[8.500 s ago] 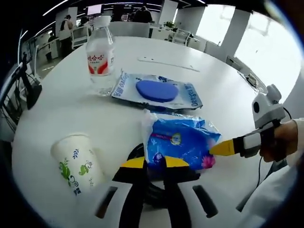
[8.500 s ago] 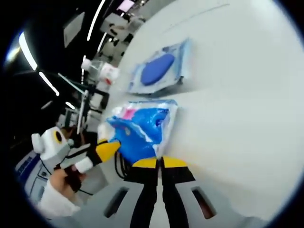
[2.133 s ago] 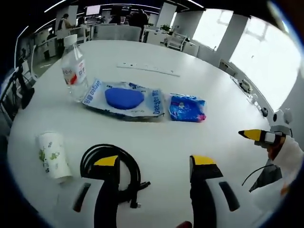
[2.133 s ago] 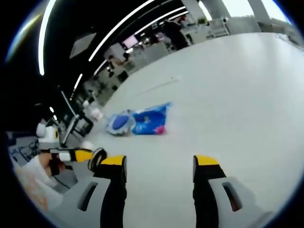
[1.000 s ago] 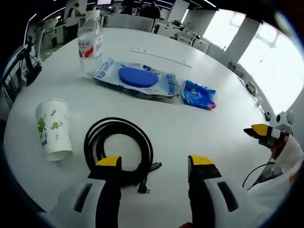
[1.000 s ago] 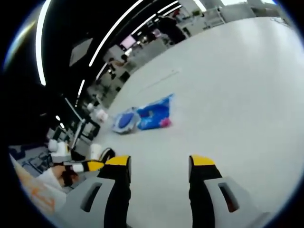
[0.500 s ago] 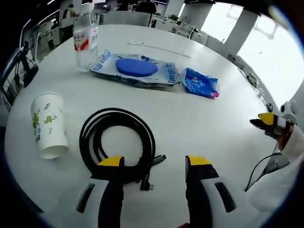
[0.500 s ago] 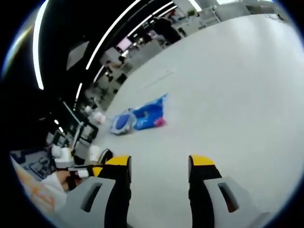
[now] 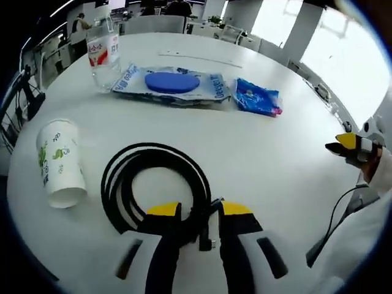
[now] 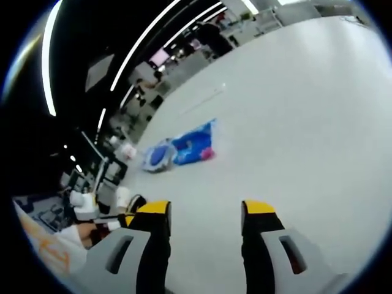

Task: Arrange the tabletop items into an orderly group along one side of the table until the central work area is clear of visible clutter.

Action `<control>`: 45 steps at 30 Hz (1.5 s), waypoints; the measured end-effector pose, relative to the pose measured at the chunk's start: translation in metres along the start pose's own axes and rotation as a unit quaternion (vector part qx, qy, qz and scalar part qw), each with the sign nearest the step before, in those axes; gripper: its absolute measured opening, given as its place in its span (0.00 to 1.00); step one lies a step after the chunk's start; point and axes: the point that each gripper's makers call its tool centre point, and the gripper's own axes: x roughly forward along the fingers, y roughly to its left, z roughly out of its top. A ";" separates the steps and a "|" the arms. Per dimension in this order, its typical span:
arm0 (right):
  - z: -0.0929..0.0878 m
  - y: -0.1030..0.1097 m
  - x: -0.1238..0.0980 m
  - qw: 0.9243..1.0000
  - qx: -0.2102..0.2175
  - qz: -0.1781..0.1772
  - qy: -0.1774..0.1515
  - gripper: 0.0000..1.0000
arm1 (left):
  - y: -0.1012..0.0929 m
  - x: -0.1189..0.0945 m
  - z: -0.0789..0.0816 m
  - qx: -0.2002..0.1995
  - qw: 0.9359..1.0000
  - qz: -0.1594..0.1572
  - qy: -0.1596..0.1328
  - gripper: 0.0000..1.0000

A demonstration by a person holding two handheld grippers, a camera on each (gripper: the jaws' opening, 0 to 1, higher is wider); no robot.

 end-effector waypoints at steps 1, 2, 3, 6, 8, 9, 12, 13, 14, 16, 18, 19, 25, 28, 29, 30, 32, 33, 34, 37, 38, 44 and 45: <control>0.000 -0.001 0.000 1.000 0.001 -0.001 0.000 0.44 | 0.000 0.001 0.001 -0.007 1.000 -0.005 -0.003 0.18; -0.001 0.000 -0.001 1.000 0.001 -0.003 0.001 0.43 | -0.002 0.001 0.001 -0.021 1.000 -0.010 -0.004 0.15; -0.001 -0.001 -0.002 1.000 0.002 -0.003 0.001 0.43 | -0.004 0.002 0.001 -0.034 0.999 -0.018 -0.003 0.12; 0.001 -0.002 -0.004 1.000 0.006 -0.006 -0.004 0.43 | -0.005 0.002 0.000 -0.071 0.997 -0.028 -0.004 0.09; 0.002 -0.002 -0.004 1.000 0.008 -0.006 -0.004 0.43 | -0.003 0.002 0.000 -0.069 0.997 -0.029 -0.006 0.09; 0.002 -0.002 -0.004 1.000 0.008 -0.007 -0.006 0.42 | -0.004 0.002 0.000 -0.068 0.997 -0.031 -0.005 0.09; 0.005 -0.002 -0.003 1.000 0.008 -0.008 -0.008 0.42 | -0.004 -0.002 0.006 -0.077 0.996 -0.035 -0.016 0.08; 0.005 -0.002 -0.003 1.000 0.008 -0.008 -0.009 0.42 | -0.004 -0.003 0.009 -0.081 0.996 -0.037 -0.019 0.08; 0.006 -0.001 -0.003 1.000 0.010 -0.007 -0.010 0.42 | -0.004 -0.005 0.013 -0.083 0.995 -0.039 -0.025 0.08; 0.006 0.001 -0.001 1.000 0.010 -0.006 -0.008 0.42 | -0.004 -0.007 0.019 -0.085 0.995 -0.041 -0.033 0.08; 0.005 0.002 0.000 1.000 0.008 -0.005 -0.007 0.42 | -0.005 -0.010 0.024 -0.087 0.994 -0.044 -0.042 0.08; 0.005 0.002 0.001 1.000 0.008 -0.004 -0.005 0.42 | -0.006 -0.011 0.026 -0.087 0.994 -0.046 -0.047 0.08; 0.002 0.005 0.002 1.000 0.004 -0.001 0.001 0.42 | -0.015 -0.022 0.044 -0.101 0.989 -0.067 -0.088 0.07; 0.002 0.004 0.002 1.000 0.005 -0.002 0.002 0.42 | -0.017 -0.027 0.051 -0.091 0.988 -0.069 -0.101 0.07; 0.002 0.003 0.002 1.000 0.005 -0.002 0.002 0.41 | -0.018 -0.029 0.055 -0.092 0.988 -0.070 -0.106 0.07; 0.003 0.004 0.002 1.000 0.005 -0.002 0.002 0.41 | -0.019 -0.030 0.057 -0.094 0.987 -0.073 -0.110 0.07; 0.003 0.003 0.001 1.000 0.005 -0.002 0.001 0.41 | -0.027 -0.036 0.067 -0.111 0.982 -0.095 -0.122 0.07; 0.003 0.003 0.001 1.000 0.006 -0.001 0.001 0.41 | -0.028 -0.037 0.071 -0.114 0.980 -0.100 -0.127 0.07; 0.004 0.004 0.001 1.000 0.006 -0.001 0.001 0.41 | -0.032 -0.039 0.075 -0.109 0.980 -0.107 -0.130 0.06; 0.003 0.005 0.002 1.000 0.004 0.001 0.004 0.41 | -0.047 -0.043 0.087 -0.084 0.979 -0.125 -0.139 0.06; 0.002 0.006 0.002 1.000 0.004 0.002 0.004 0.41 | -0.052 -0.045 0.092 -0.067 0.979 -0.128 -0.143 0.05; 0.002 0.011 0.004 1.000 0.005 0.008 0.006 0.41 | -0.086 -0.061 0.118 -0.024 0.968 -0.181 -0.173 0.00; 0.002 0.011 0.004 1.000 0.005 0.009 0.006 0.41 | -0.097 -0.070 0.125 -0.028 0.962 -0.206 -0.179 0.00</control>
